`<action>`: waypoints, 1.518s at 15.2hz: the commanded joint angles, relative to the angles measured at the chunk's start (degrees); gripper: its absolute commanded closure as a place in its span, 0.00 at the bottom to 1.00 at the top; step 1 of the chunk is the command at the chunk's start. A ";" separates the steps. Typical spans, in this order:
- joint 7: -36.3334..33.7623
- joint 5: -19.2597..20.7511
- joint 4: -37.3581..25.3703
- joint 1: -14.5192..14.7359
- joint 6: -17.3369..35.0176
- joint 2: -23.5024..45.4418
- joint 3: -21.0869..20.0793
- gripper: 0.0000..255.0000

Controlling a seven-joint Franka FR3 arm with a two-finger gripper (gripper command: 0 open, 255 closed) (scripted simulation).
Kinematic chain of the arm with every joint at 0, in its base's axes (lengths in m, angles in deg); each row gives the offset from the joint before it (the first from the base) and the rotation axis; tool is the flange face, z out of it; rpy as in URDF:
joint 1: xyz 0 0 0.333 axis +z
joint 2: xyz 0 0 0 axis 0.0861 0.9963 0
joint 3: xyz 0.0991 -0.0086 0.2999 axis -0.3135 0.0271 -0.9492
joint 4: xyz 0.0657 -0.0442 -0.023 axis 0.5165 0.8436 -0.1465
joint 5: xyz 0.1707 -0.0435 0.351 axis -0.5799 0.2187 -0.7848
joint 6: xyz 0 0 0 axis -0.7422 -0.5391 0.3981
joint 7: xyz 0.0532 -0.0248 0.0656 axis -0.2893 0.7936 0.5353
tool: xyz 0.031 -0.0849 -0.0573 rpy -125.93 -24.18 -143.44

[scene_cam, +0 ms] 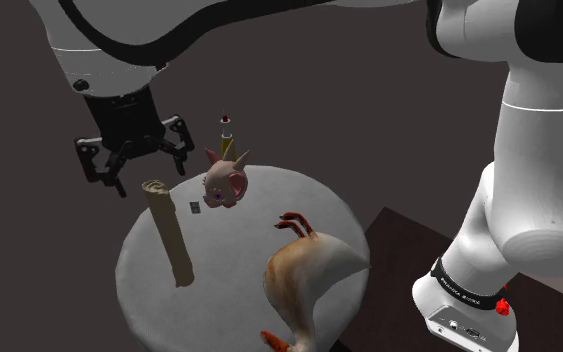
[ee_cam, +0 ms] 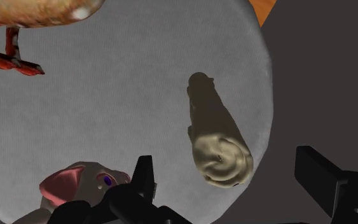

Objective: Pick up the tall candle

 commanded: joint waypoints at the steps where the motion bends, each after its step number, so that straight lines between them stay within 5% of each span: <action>1: -0.18 0.14 1.43 -0.08 1.59 0.16 0.07 0.00; 4: -0.29 0.21 2.57 -0.17 2.77 0.23 0.12 0.00; 5: -0.29 0.19 2.59 -0.17 2.75 0.19 0.11 1.00; 14: -0.29 0.21 2.57 -0.17 2.77 0.23 0.12 1.00; 23: 0.22 0.09 -4.61 0.57 -4.21 0.38 -0.12 1.00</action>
